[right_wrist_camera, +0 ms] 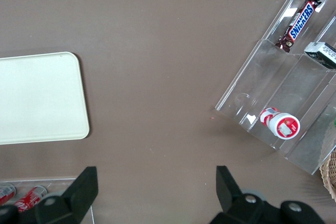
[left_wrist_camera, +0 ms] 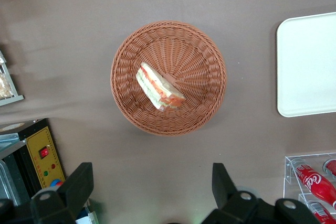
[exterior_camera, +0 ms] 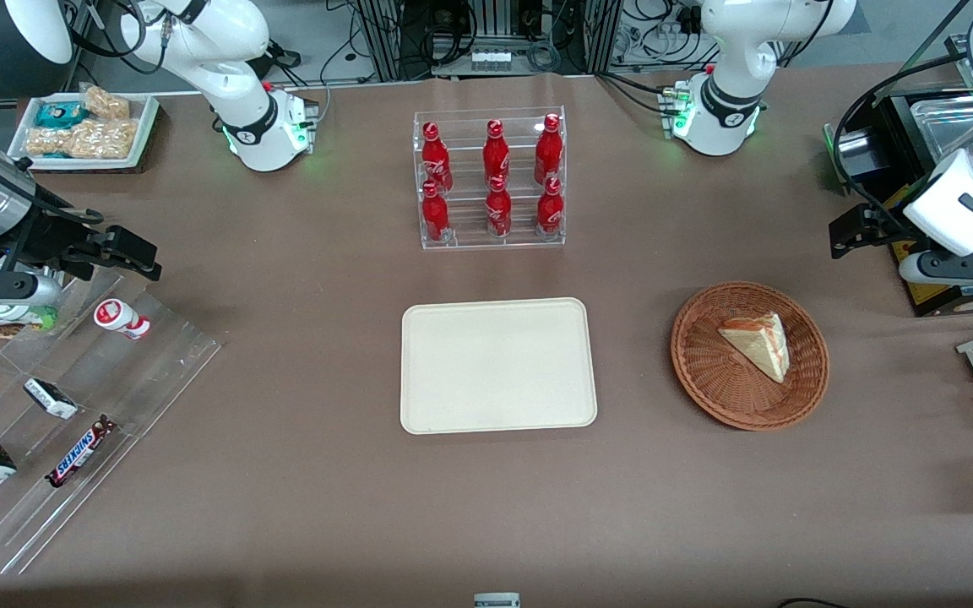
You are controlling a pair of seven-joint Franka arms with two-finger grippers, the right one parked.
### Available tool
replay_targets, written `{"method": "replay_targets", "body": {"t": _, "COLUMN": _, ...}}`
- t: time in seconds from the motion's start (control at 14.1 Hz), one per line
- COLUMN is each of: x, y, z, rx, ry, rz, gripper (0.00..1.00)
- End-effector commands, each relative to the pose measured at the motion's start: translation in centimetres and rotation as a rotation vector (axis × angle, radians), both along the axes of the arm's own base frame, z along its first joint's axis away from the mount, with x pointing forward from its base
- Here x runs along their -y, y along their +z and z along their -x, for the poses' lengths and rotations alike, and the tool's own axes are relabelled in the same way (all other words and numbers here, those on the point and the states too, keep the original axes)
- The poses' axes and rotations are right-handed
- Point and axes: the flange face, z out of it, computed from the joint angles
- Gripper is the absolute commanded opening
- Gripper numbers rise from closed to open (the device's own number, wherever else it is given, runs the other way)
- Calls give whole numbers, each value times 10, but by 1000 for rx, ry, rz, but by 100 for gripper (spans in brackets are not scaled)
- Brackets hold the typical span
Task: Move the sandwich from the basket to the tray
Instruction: 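Move the left gripper over the sandwich in the wicker basket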
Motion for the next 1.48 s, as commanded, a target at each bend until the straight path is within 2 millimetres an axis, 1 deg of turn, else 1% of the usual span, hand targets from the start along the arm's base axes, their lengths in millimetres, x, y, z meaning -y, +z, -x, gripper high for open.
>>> {"method": "replay_targets", "body": {"t": 0.0, "x": 1, "y": -3, "z": -2, "rx": -17, "ry": -6, "rz": 14, "gripper": 100}}
{"method": "replay_targets", "body": {"t": 0.42, "x": 0, "y": -2, "z": -2, "rx": -15, "ry": -9, "rz": 4, "gripper": 100}}
{"method": "replay_targets", "body": {"t": 0.57, "x": -3, "y": -11, "z": -1, "rx": -36, "ry": -5, "rz": -1, "gripper": 100}}
{"method": "replay_targets", "body": {"t": 0.64, "x": -3, "y": -22, "z": 0, "rx": -54, "ry": -2, "rz": -4, "gripper": 100}}
{"method": "replay_targets", "body": {"t": 0.71, "x": -3, "y": -38, "z": -1, "rx": -71, "ry": -3, "rz": -9, "gripper": 100}}
{"method": "replay_targets", "body": {"t": 0.85, "x": -4, "y": -85, "z": -2, "rx": -58, "ry": 23, "rz": -12, "gripper": 100}}
{"method": "replay_targets", "body": {"t": 0.99, "x": -3, "y": -128, "z": 0, "rx": -30, "ry": 52, "rz": -11, "gripper": 100}}
{"method": "replay_targets", "body": {"t": 1.13, "x": -2, "y": -168, "z": 3, "rx": -1, "ry": 42, "rz": -15, "gripper": 100}}
{"method": "replay_targets", "body": {"t": 1.2, "x": -3, "y": -187, "z": 7, "rx": 21, "ry": 40, "rz": -14, "gripper": 100}}
{"method": "replay_targets", "body": {"t": 1.27, "x": -5, "y": -211, "z": 14, "rx": 38, "ry": 44, "rz": -12, "gripper": 100}}
{"method": "replay_targets", "body": {"t": 1.41, "x": -6, "y": -242, "z": 27, "rx": 82, "ry": 111, "rz": -6, "gripper": 100}}
